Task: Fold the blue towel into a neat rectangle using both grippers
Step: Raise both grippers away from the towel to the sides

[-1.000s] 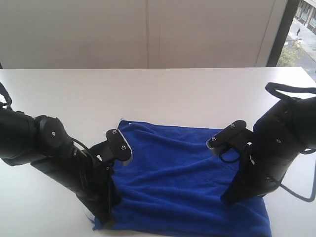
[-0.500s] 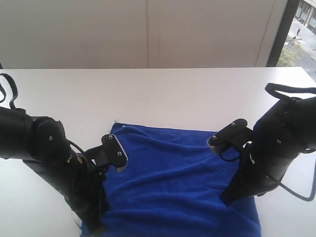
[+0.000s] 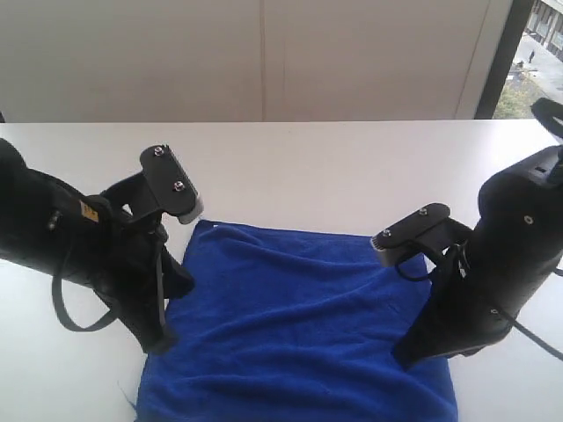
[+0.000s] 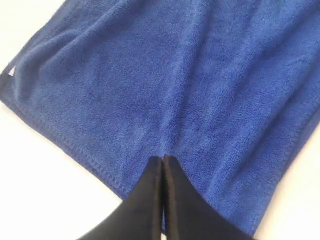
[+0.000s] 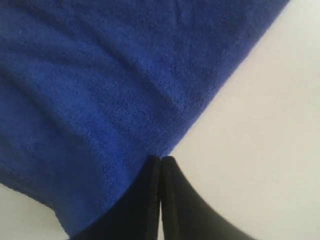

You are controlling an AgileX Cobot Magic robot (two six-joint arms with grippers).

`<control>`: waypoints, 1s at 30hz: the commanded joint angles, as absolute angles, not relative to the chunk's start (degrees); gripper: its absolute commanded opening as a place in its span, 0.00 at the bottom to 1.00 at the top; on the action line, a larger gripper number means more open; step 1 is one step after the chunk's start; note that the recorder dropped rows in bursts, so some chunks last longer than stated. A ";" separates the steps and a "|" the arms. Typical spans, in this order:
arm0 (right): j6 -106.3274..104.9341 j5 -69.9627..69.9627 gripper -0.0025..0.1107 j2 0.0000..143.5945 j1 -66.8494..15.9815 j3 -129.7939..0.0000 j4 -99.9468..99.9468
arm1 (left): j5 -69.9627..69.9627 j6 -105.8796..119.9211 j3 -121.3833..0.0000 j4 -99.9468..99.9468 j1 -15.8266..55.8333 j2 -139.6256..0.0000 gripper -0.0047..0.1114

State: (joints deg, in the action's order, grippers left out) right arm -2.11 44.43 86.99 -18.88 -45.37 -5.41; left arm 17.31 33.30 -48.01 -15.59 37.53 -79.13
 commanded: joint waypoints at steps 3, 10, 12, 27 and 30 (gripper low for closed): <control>-4.26 40.86 0.02 86.70 -20.73 -41.55 -1.62 | 20.21 31.22 -46.55 -15.41 37.81 -72.50 0.04; -3.25 38.19 0.02 89.99 -24.22 -37.78 -1.69 | 19.12 29.13 -40.58 -15.32 37.81 -66.18 0.04; -3.25 38.72 0.02 90.68 -26.32 -37.30 -1.48 | 18.58 28.72 -39.74 -15.32 37.81 -65.62 0.04; -5.41 41.01 0.02 89.30 -46.95 -43.10 5.45 | 17.58 28.45 -39.27 -15.32 37.81 -65.62 0.04; 6.03 39.41 0.02 84.39 -42.20 -50.02 -13.11 | 16.25 27.98 -37.54 -15.32 37.81 -65.83 0.04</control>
